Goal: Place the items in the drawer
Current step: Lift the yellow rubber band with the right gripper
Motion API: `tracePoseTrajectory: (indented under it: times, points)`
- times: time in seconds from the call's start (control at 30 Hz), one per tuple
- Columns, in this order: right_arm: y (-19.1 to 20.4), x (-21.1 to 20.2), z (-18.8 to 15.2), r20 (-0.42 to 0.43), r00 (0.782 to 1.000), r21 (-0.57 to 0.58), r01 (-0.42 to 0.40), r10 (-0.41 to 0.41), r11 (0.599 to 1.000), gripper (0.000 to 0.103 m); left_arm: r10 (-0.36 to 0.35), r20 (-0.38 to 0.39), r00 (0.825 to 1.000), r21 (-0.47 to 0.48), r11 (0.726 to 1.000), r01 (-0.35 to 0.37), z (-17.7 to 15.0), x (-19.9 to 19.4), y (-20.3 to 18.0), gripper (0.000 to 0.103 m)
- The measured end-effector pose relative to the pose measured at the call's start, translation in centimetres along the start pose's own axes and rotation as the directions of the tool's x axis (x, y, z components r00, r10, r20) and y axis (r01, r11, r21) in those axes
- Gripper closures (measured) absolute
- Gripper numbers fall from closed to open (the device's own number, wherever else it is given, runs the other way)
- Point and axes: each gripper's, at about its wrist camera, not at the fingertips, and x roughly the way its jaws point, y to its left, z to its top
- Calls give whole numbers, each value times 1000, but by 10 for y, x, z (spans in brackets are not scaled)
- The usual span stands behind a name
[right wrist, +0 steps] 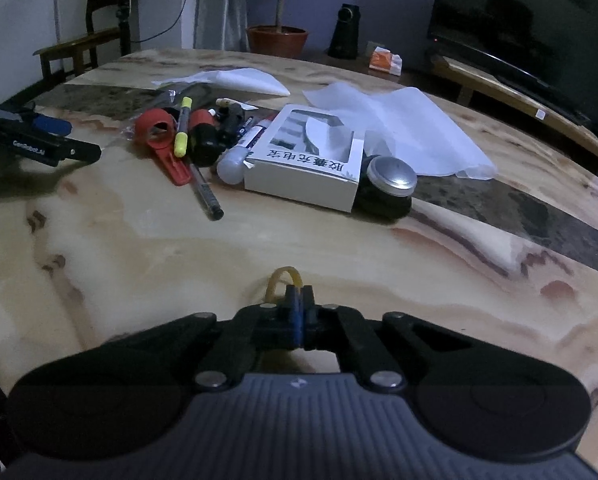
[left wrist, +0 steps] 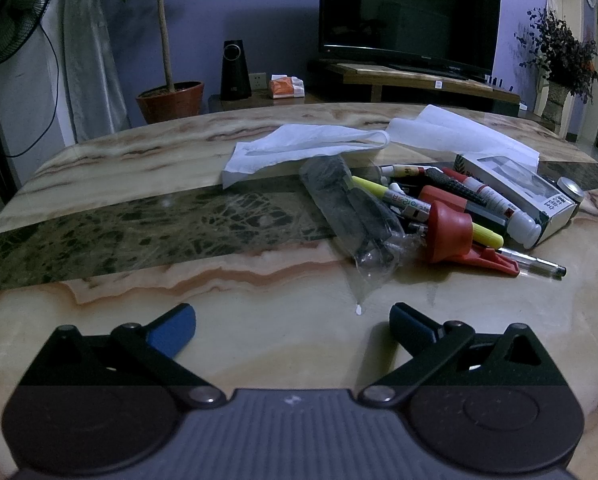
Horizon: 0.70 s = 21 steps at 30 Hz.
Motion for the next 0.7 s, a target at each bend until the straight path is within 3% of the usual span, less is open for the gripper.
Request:
tracePoseTrajectory:
  times: [0.4,0.43,0.5,0.7]
  points:
    - [2,0,-2,-11,1000,-13,-14,14,1000,99,0,0,1000,0,1000,0,0,0,0,0]
    - [2,0,-3,-12,1000,-15,-15,15,1000,98,0,0,1000,0,1000,0,0,0,0,0]
    - [2,-1,-3,-13,1000,-17,-17,17,1000,81,0,0,1000,0,1000,0,0,0,0,0]
    - [3,-1,-4,-19,1000,-23,-24,24,999,81,0,0,1000,0,1000,0,0,0,0,0]
